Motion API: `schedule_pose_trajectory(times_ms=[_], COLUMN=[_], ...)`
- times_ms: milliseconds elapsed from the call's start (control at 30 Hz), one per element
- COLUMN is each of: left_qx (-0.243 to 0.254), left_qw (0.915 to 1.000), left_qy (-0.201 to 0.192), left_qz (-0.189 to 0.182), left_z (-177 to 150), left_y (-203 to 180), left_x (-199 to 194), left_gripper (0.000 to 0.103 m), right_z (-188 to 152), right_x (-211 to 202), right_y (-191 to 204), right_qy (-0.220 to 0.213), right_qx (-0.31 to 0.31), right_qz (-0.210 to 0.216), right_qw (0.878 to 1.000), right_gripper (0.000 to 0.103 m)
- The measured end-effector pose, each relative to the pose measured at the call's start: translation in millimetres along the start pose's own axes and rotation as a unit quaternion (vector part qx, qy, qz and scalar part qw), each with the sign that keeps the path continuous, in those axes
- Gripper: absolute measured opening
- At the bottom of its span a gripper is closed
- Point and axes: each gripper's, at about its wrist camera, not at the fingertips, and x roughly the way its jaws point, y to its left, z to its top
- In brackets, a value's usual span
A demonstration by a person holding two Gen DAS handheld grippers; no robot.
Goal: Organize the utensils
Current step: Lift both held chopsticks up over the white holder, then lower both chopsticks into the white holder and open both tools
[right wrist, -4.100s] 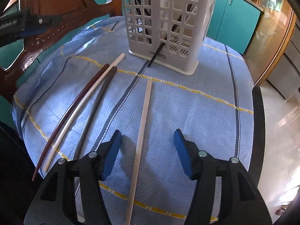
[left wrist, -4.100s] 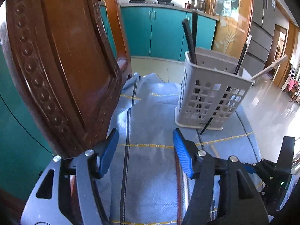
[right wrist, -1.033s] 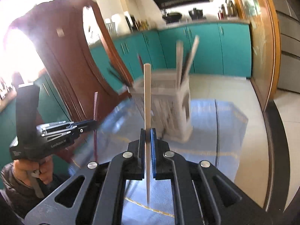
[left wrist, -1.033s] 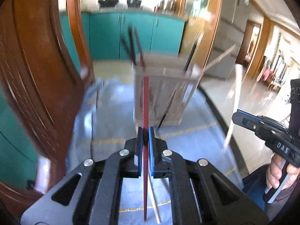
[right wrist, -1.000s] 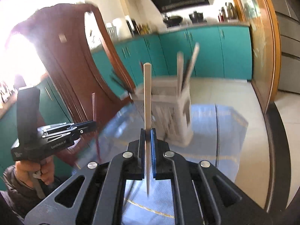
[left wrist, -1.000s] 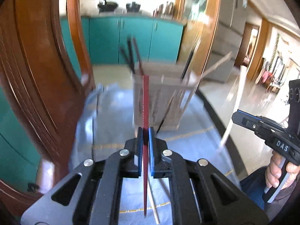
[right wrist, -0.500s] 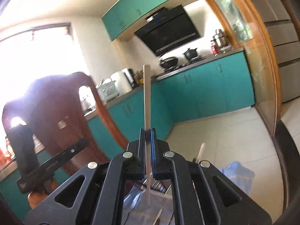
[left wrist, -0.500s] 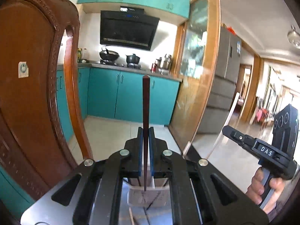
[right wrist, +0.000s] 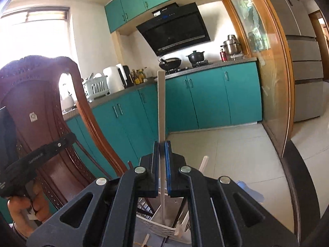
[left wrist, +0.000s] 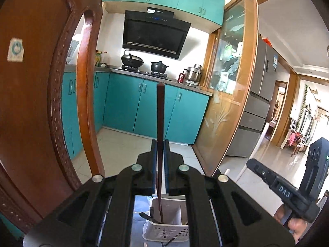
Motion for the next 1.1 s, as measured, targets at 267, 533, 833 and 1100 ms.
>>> schedule_pose_trajectory(times_ms=[267, 533, 833, 1100], left_qx=[0.015, 0.058, 0.048, 0.042], left_qw=[0.9995, 0.9942, 0.9953, 0.998], left_qy=[0.026, 0.088, 0.082, 0.047], left_qz=[0.011, 0.02, 0.018, 0.003], left_z=[-18, -61, -68, -77], left_y=[-11, -31, -22, -15], left_x=[38, 69, 58, 25], left_gripper=[0.007, 0.007, 0.007, 0.025], right_z=[-16, -28, -15, -19], right_x=[20, 30, -1, -14], right_y=[11, 5, -30, -44], right_qy=[0.028, 0.047, 0.015, 0.016], right_qx=[-0.03, -0.056, 0.009, 0.029], right_qz=[-0.023, -0.032, 0.005, 0.008], right_qw=[0.999, 0.997, 1.0, 0.999], right_gripper=[0.006, 0.006, 0.019, 0.019])
